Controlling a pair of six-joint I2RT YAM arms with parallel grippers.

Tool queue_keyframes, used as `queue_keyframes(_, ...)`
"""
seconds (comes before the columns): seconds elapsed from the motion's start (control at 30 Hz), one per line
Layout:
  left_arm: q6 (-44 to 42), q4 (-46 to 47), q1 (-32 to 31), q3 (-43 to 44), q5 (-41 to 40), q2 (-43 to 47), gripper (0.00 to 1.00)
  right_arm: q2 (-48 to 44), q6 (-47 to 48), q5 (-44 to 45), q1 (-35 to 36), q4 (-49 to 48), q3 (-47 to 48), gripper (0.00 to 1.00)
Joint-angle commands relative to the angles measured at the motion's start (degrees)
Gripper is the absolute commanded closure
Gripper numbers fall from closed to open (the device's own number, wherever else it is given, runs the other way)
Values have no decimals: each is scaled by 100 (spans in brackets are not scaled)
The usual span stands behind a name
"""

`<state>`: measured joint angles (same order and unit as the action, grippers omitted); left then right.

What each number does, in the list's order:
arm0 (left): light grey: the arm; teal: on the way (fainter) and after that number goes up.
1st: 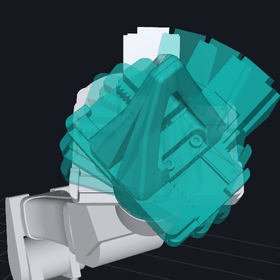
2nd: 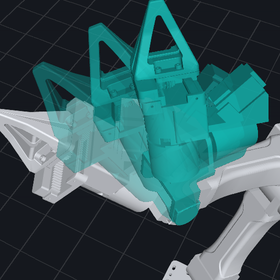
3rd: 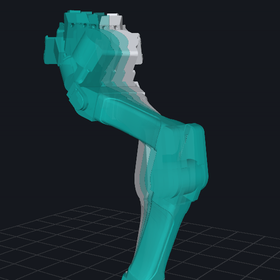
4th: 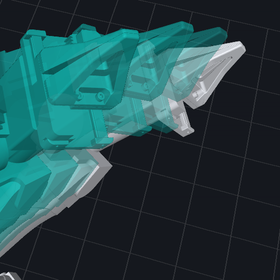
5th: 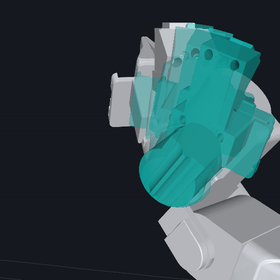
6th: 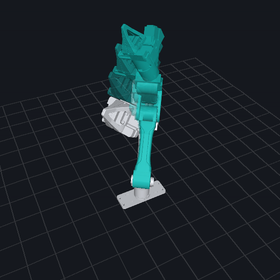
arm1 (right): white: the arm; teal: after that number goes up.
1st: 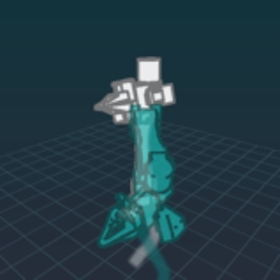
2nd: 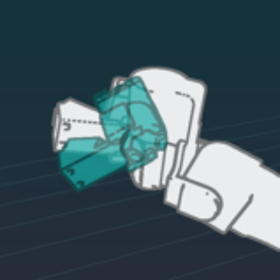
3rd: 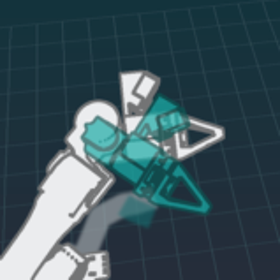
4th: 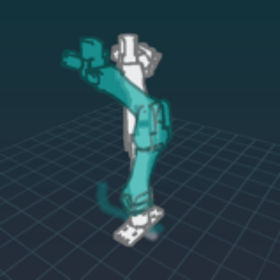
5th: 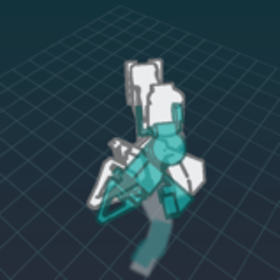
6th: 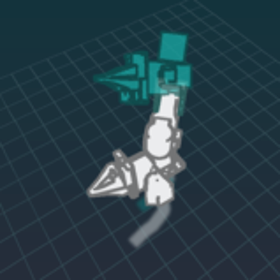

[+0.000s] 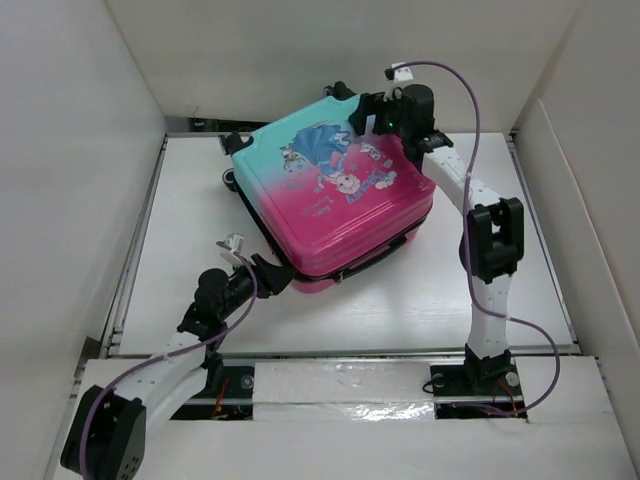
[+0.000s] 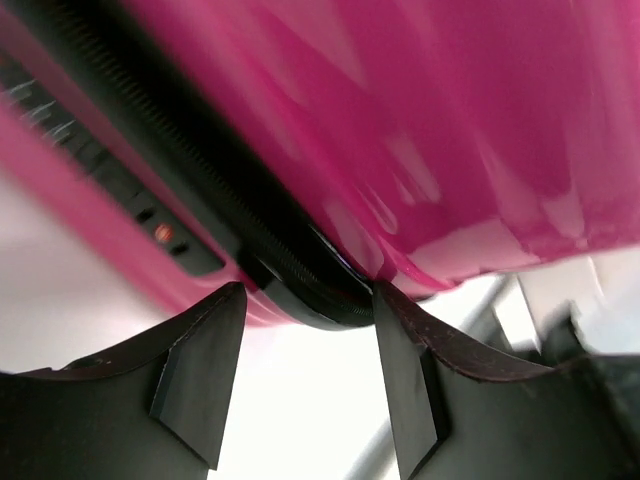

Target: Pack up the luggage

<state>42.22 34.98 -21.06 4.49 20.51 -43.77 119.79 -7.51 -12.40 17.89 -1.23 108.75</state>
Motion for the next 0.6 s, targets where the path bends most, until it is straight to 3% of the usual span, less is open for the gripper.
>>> queue_keyframes(0.0, -38, 693, -415, 210, 603, -605, 50, 114, -515, -2662, 1427, 1080, 970, 1)
queue_keyframes(0.2, 225, 1440, -1488, 649, -328, -1511, 50, 45, 222, -2293, 1656, 1686, 1587, 0)
queue_keyframes(0.43, 375, 1573, -1542, 860, -688, -1749, 50, 247, 926, -2680, 1551, 2697, 2861, 2)
queue_keyframes(0.57, 340, 1485, -1542, 983, -987, -1758, 50, -321, 997, -2732, 1489, 2243, 2687, 0)
